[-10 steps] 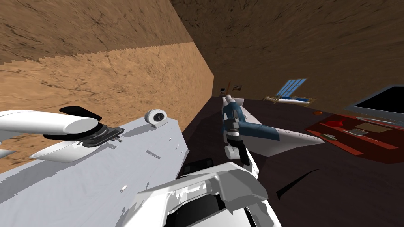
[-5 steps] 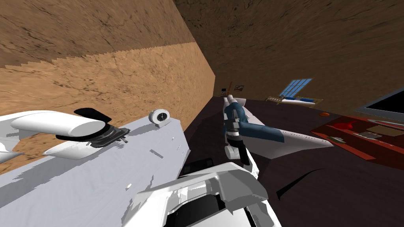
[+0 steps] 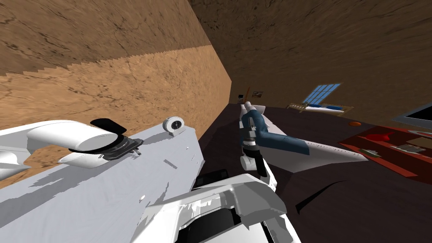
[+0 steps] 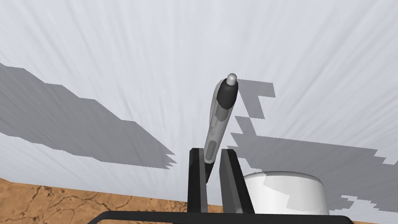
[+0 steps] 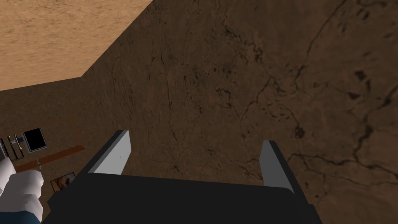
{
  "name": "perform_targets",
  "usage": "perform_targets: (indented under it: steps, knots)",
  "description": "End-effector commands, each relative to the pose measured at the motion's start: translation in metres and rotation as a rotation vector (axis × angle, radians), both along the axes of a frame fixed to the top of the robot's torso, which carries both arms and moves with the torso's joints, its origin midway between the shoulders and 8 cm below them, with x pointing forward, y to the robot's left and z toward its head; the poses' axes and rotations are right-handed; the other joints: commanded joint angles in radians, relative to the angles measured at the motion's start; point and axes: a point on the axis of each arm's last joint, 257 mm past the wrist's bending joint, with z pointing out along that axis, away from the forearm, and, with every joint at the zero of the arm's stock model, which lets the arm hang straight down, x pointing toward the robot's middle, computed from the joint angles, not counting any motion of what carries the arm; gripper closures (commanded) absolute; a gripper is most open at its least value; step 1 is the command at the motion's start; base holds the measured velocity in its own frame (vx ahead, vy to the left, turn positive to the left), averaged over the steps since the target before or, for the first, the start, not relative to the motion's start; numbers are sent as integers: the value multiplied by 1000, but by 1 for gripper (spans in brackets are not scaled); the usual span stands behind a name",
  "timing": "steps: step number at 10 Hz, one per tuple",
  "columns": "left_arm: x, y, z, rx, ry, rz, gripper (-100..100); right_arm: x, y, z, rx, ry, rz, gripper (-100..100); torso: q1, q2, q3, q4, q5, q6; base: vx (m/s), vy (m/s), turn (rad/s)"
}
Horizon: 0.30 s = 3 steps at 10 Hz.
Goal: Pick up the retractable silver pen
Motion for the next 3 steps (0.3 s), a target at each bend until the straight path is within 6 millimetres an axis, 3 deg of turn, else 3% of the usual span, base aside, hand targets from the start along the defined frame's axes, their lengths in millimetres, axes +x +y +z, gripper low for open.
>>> perform_targets:
  steps: [1, 2, 3]
  knots:
    - [2, -13, 2, 1, -9, -28, 100, 0, 0, 0, 0, 0, 0, 0, 0, 0, 0, 0, 0, 0, -9, 5, -9]
    - [2, -7, 2, 0, -6, -18, 100, 0, 0, 0, 0, 0, 0, 0, -2, 1, 0, 0, 0, 0, 0, 0, 0]
    - [2, -8, 2, 0, -7, -20, 0, 0, 0, 0, 0, 0, 0, 0, -2, 1, 0, 0, -1, -1, 0, 0, 0]
